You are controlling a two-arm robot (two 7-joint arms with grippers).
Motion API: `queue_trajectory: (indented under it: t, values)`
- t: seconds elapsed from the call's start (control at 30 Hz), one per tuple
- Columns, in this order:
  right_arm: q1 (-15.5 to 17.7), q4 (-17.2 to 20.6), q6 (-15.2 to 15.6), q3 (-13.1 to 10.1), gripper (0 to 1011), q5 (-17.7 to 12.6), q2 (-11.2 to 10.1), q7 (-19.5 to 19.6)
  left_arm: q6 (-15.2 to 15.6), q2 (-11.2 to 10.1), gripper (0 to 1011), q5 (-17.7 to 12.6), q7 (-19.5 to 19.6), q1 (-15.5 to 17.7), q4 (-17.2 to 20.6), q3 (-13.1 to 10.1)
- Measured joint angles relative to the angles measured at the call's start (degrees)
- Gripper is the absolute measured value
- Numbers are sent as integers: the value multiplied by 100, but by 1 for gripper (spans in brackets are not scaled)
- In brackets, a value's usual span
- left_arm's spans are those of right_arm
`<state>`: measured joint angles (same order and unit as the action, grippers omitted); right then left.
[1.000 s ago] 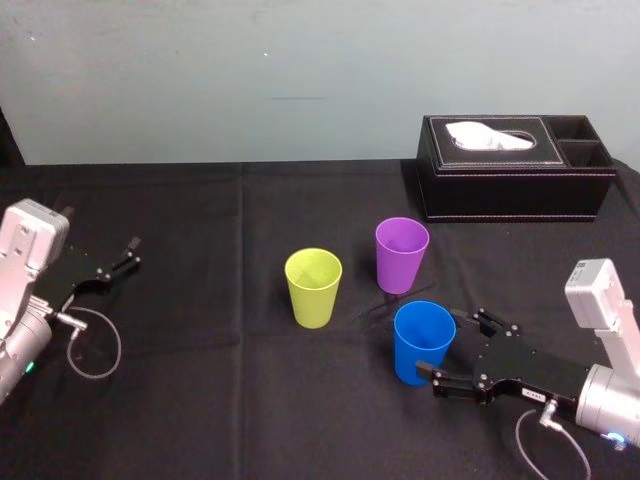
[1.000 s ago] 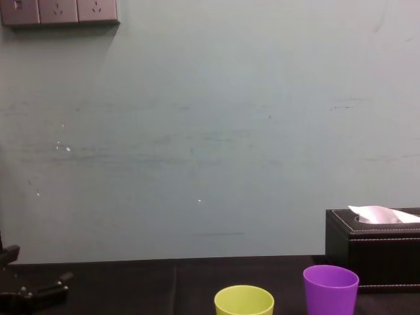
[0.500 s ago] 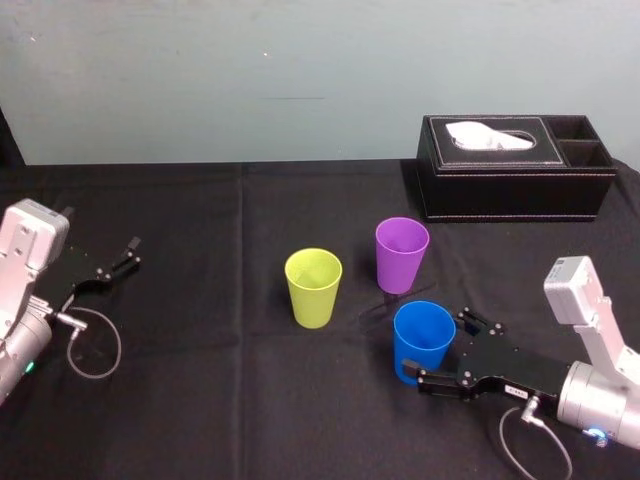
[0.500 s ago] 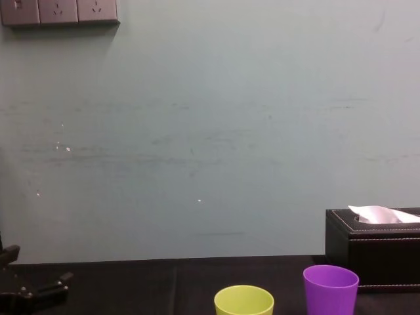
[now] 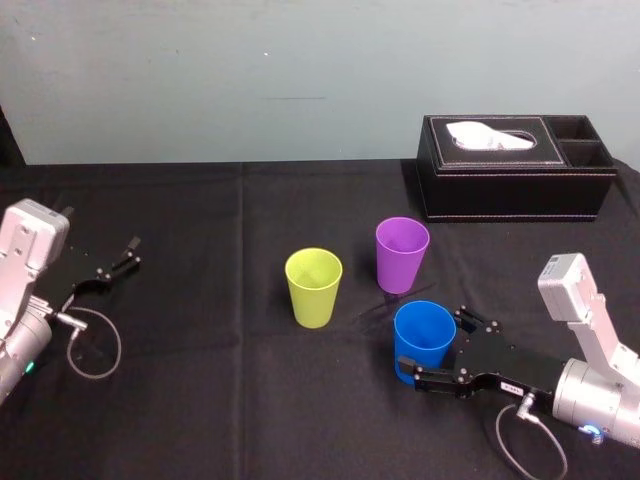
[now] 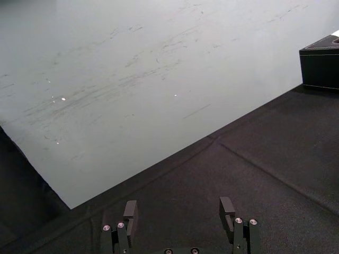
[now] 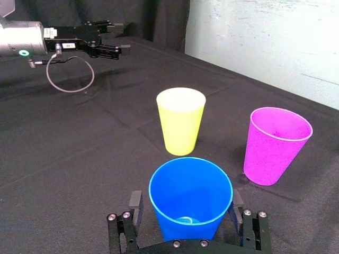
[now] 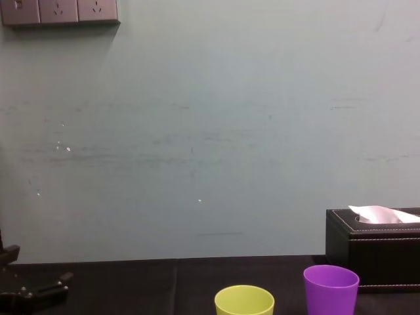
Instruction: Stack the three plastic cups sequentially using one hand.
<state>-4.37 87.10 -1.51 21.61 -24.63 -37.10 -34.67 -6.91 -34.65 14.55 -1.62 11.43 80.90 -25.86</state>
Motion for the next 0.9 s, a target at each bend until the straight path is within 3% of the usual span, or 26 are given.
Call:
queue_trajectory:
  t: [0.27,0.5,0.9]
  values:
    - [8,7,-5,-5,964,0,-5,-2,0,0,1010,0,0,1,0,0]
    - [12,11,-9,-10,772,-1,-8,-4,0,0,1010,0,0,0,0,0]
    - [17,16,-14,-13,724,-1,-12,-4,0,0,1010,0,0,0,0,0]
